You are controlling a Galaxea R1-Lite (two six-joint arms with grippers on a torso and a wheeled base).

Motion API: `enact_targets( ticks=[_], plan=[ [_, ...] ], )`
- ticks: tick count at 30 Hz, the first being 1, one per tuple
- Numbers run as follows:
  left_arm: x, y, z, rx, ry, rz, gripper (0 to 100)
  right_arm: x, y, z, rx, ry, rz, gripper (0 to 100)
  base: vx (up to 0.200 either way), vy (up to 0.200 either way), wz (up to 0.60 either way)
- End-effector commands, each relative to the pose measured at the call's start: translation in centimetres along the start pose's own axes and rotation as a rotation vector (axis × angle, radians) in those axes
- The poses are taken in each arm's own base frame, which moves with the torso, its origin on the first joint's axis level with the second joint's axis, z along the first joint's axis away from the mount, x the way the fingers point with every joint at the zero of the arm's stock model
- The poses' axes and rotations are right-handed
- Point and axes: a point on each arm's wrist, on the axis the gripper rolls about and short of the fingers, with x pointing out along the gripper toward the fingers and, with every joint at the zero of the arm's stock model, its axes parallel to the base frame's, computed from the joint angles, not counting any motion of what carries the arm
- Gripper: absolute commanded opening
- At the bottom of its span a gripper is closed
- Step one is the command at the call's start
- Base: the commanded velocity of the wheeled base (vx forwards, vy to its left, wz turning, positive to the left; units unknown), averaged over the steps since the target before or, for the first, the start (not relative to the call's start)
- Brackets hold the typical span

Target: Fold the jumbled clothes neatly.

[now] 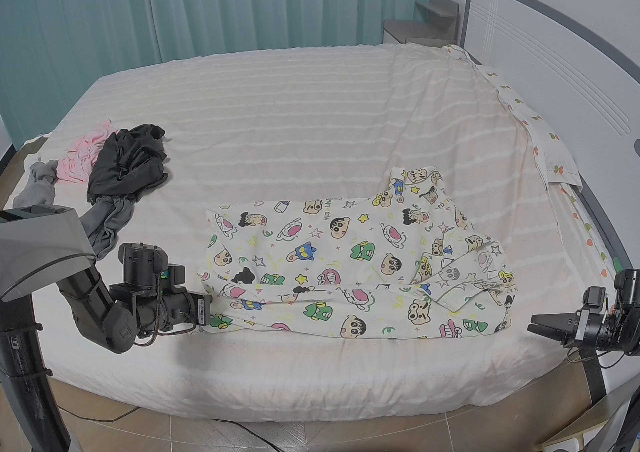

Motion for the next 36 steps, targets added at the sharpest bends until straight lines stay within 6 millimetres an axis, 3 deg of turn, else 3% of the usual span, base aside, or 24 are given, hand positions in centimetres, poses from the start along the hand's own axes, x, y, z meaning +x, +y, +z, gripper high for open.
enact_targets(
  ticks=[1, 3, 4, 12, 14, 20, 27, 30, 31, 34, 36],
  plan=[
    [-0.2, 0.0, -0.1, -0.001, 0.001, 0.005, 0, 0.0, 0.0, 0.0, 0.0, 0.0, 0.0, 100, 0.0, 0.0, 0.0],
    [-0.2, 0.0, -0.2, -0.004, 0.004, 0.006, 0, 0.0, 0.0, 0.0, 0.0, 0.0, 0.0, 100, 0.0, 0.0, 0.0],
    [-0.1, 0.0, -0.2, -0.007, 0.004, 0.006, 100, 0.0, 0.0, 0.0, 0.0, 0.0, 0.0, 100, 0.0, 0.0, 0.0],
    [-1.0, -0.2, 0.4, -0.155, -0.025, -0.002, 100, 0.0, 0.2, 0.2, -0.013, -0.006, 0.002, 100, 0.0, 0.0, 0.0],
    [-1.5, -0.4, 1.1, -0.334, -0.055, -0.024, 100, 0.0, 1.0, 0.5, -0.028, -0.006, 0.012, 100, 0.0, 0.0, 0.0],
    [-2.0, 0.0, 2.4, -0.567, -0.178, -0.064, 100, 0.4, 2.6, 1.4, 0.057, -0.003, 0.043, 100, 0.0, 0.0, 0.0],
    [-1.8, 0.6, 2.0, -0.616, -0.178, -0.039, 100, 1.7, 3.0, 2.6, 0.149, 0.007, 0.032, 100, 0.0, 0.0, 0.0],
    [-3.1, 0.8, 2.5, -0.719, -0.207, -0.053, 100, 2.9, 3.1, 2.9, 0.172, 0.002, -0.028, 100, 0.0, 0.0, 0.0],
    [-4.5, 0.6, 2.8, -0.79, -0.233, -0.082, 100, 3.7, 3.3, 3.0, 0.194, 0.001, -0.061, 100, 0.0, 0.0, 0.0],
    [-6.8, 0.2, 1.9, -0.862, -0.213, -0.124, 100, 5.5, 4.3, 3.0, 0.252, -0.01, -0.124, 100, 0.0, 0.0, 0.0],
    [-8.3, 0.0, 0.8, -0.87, -0.205, -0.139, 100, 7.7, 5.2, 3.4, 0.295, -0.075, -0.228, 100, 0.0, 0.0, 0.0]
  ],
)
